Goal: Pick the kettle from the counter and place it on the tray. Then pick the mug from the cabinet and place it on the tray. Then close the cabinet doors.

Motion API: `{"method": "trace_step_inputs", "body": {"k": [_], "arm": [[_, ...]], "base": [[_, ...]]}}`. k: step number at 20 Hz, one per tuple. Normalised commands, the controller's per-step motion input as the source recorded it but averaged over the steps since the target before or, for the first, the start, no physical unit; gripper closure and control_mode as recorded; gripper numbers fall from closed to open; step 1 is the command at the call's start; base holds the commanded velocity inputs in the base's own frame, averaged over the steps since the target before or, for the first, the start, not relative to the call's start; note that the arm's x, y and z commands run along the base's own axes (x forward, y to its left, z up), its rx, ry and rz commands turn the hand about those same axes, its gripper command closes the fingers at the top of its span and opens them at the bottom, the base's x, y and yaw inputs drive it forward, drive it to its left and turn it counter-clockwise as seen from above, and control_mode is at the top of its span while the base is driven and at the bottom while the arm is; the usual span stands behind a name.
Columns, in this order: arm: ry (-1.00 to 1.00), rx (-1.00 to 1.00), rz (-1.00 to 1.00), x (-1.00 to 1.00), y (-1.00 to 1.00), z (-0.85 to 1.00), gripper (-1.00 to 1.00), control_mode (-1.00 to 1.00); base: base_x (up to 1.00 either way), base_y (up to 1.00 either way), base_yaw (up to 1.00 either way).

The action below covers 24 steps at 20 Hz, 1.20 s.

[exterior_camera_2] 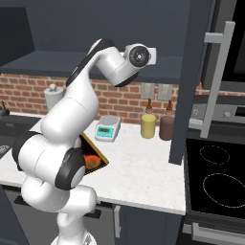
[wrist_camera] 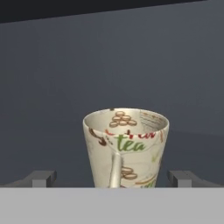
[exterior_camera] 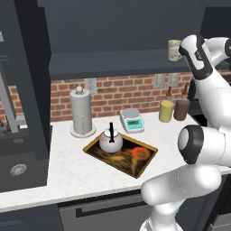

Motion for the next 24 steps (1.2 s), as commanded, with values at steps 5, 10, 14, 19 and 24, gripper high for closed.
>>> {"method": "trace_step_inputs", "body": {"k": [5,10,14,19,24], "arm": [[0.00,0.00,0.00,0.00,0.00,-0.01,1.00,-1.00],[0.00,0.00,0.00,0.00,-0.01,0.00,1.00,-1.00],[0.00,0.00,0.00,0.00,0.00,-0.01,1.00,-1.00],[0.03,0.00,0.00,0.00,0.00,-0.02,1.00,-1.00],[0.00,0.00,0.00,0.00,0.00,0.00,1.00,-1.00]], "base": [[0.00,0.00,0.00],[0.00,0.00,0.00],[0.00,0.00,0.00],[0.00,0.00,0.00],[0.00,0.00,0.00]]}}
